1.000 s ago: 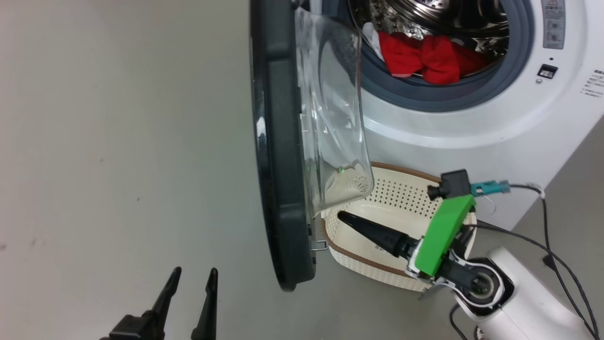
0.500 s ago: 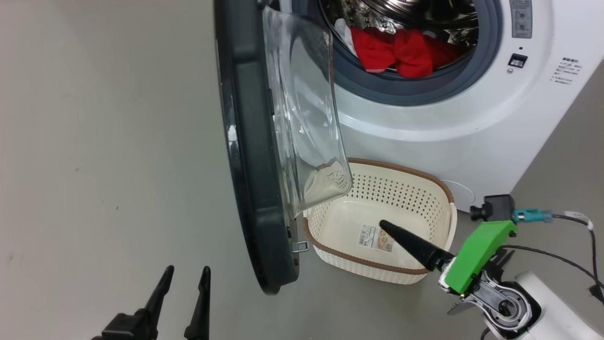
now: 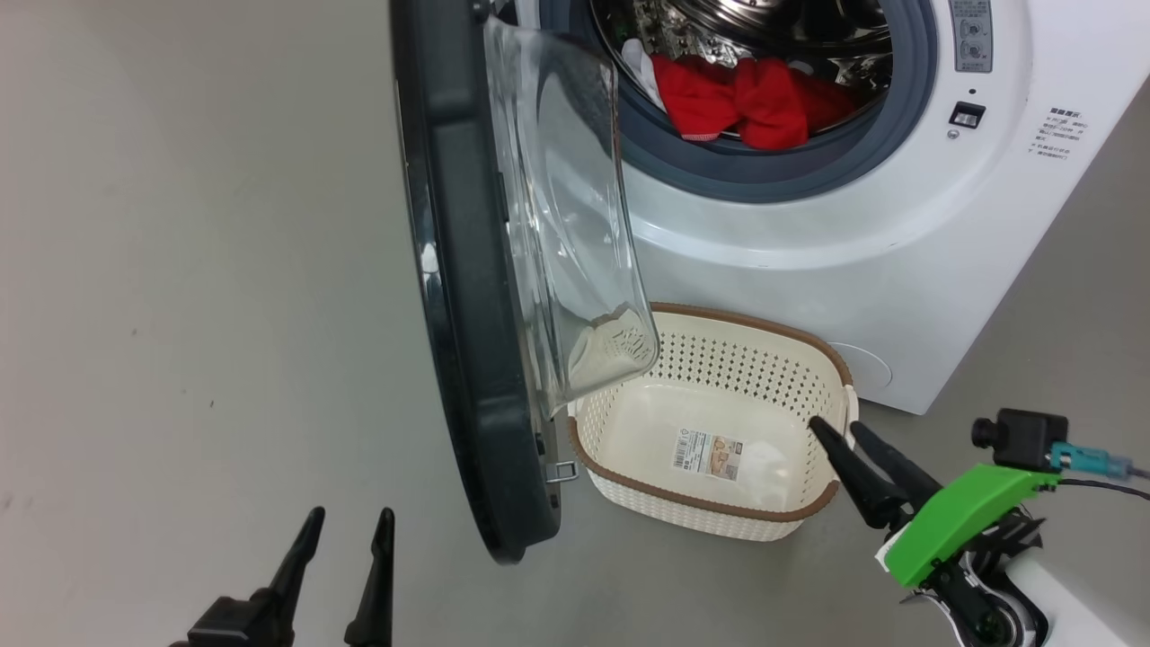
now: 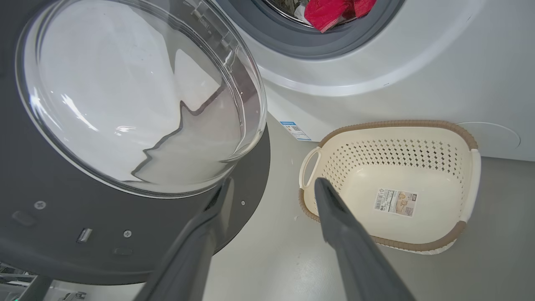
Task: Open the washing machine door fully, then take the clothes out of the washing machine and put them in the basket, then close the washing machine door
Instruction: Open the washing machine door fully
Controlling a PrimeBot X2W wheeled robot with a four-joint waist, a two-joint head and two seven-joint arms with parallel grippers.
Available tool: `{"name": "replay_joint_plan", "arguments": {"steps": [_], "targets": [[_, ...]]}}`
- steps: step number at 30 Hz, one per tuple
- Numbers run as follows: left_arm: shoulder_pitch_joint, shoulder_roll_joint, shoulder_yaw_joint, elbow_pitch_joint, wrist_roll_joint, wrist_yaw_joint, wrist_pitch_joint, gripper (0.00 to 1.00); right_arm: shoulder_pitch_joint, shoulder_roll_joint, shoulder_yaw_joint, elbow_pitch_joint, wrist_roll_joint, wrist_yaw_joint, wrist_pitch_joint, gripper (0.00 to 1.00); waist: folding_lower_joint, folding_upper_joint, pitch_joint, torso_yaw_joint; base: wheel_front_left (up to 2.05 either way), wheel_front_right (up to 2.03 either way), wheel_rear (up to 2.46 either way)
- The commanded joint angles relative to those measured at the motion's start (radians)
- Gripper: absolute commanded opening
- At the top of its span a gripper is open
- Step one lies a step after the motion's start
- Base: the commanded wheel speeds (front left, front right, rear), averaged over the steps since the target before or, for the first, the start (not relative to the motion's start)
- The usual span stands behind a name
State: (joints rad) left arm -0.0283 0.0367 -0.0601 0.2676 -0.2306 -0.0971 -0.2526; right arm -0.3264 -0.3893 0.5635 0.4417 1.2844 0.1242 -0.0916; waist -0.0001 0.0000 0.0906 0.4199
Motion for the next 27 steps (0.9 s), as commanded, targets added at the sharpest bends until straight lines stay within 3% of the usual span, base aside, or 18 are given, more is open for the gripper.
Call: {"name": "replay_joint_plan", "arguments": {"steps": [1,5,10,15,27], "targets": [[-0.020,0.013,0.038,-0.018,0.010,-0.004,-0.009,1.00,0.004,-0.018,0.019,-0.011,-0.018,0.007,-0.043,1.00,0.0001,0.0000,-0.001,0.000,0.00,0.00,0.00],[-0.016,0.013,0.038,-0.017,0.010,-0.002,-0.009,1.00,-0.001,-0.038,0.062,0.023,-0.094,0.007,-0.141,1.00,0.0001,0.0000,-0.001,-0.003,0.00,0.00,0.00],[-0.017,0.013,0.035,-0.016,0.009,0.000,-0.009,1.00,-0.004,-0.038,0.067,0.050,-0.165,0.007,-0.169,1.00,0.0001,0.0000,0.001,-0.005,0.00,0.00,0.00],[-0.019,0.013,0.035,-0.015,0.009,0.000,-0.009,1.00,0.013,-0.018,-0.021,0.027,-0.267,0.007,-0.170,1.00,0.0001,0.0000,0.005,-0.007,0.00,0.00,0.00],[-0.029,0.013,0.025,-0.018,0.005,0.007,-0.009,1.00,0.136,0.082,-0.286,-0.112,-0.674,0.007,-0.170,1.00,0.0001,0.0000,0.019,0.002,0.00,0.00,0.00]]}}
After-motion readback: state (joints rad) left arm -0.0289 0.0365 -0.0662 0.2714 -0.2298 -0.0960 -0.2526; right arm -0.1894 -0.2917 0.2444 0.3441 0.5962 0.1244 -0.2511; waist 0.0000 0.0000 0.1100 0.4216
